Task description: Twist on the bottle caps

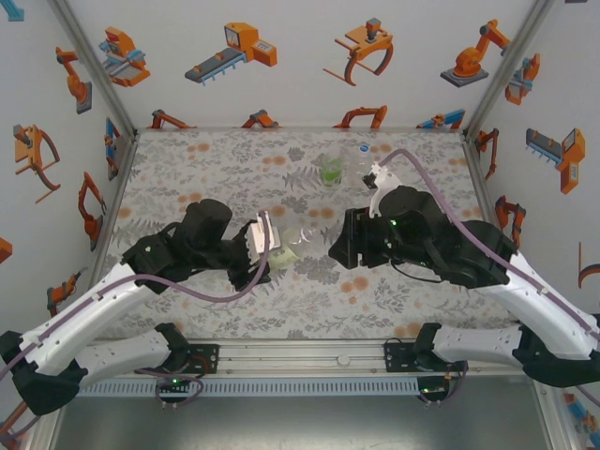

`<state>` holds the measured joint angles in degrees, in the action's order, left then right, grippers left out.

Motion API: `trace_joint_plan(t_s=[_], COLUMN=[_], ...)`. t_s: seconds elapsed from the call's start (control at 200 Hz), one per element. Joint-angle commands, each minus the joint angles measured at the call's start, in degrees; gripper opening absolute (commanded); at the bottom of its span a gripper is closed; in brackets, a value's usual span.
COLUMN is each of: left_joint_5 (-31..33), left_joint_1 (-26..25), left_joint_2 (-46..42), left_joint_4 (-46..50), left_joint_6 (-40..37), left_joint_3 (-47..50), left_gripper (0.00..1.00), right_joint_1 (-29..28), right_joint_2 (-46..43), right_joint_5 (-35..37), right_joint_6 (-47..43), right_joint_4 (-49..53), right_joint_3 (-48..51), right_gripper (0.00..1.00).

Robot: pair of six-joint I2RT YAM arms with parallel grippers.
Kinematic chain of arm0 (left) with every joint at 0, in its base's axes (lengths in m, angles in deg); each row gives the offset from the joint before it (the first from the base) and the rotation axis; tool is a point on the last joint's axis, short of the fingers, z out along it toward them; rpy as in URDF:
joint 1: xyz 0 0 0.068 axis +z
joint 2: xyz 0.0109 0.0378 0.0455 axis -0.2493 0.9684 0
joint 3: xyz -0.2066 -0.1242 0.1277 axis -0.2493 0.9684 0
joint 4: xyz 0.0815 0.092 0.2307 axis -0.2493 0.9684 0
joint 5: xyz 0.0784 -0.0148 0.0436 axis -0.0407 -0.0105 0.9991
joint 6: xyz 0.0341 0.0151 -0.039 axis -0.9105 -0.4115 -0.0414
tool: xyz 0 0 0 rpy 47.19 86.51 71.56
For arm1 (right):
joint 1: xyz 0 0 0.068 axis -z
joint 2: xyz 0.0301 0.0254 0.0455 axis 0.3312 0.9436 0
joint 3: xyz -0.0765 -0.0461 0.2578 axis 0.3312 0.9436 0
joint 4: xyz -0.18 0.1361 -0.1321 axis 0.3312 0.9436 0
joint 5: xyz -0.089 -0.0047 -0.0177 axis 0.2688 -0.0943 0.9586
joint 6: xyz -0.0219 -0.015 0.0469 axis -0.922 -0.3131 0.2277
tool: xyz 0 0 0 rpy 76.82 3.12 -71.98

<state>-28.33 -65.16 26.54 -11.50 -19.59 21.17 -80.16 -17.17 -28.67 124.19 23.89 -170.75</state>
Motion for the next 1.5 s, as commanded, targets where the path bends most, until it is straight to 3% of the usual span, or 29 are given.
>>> trace_joint_plan(t_s=[0.0,0.15,0.28,0.651,0.921,1.492], left_joint_5=[1.6,3.1,4.9,6.5,6.1,5.7], left_joint_1=[1.3,3.0,4.3,5.4,5.5,5.4], left_joint_2=[-1.1,-2.7,-4.1,-6.7,-6.8,-8.7], left_joint_4=[-1.3,-2.6,-3.9,-4.2,-3.8,-4.4], left_joint_6=[3.3,5.1,6.4,6.7,6.7,8.6], left_joint_3=[1.0,2.3,3.2,4.4,4.1,4.7], left_gripper=[0.00,0.00,0.00,0.00,0.00,0.00], right_joint_1=[0.3,0.0,-6.2,-20.3,-20.8,-22.6], right_joint_2=[-1.5,1.7,4.5,11.7,9.7,11.9], right_joint_5=[-0.6,-2.4,-0.3,-1.7,-6.0,-6.6], right_joint_6=[4.0,11.1,17.1,28.4,29.4,34.9], right_joint_4=[3.3,11.2,11.5,-5.9,-17.9,-16.2], right_joint_3=[2.1,5.7,11.6,32.9,45.3,47.6], right_gripper=[0.54,0.50,0.49,0.51,0.48,0.43])
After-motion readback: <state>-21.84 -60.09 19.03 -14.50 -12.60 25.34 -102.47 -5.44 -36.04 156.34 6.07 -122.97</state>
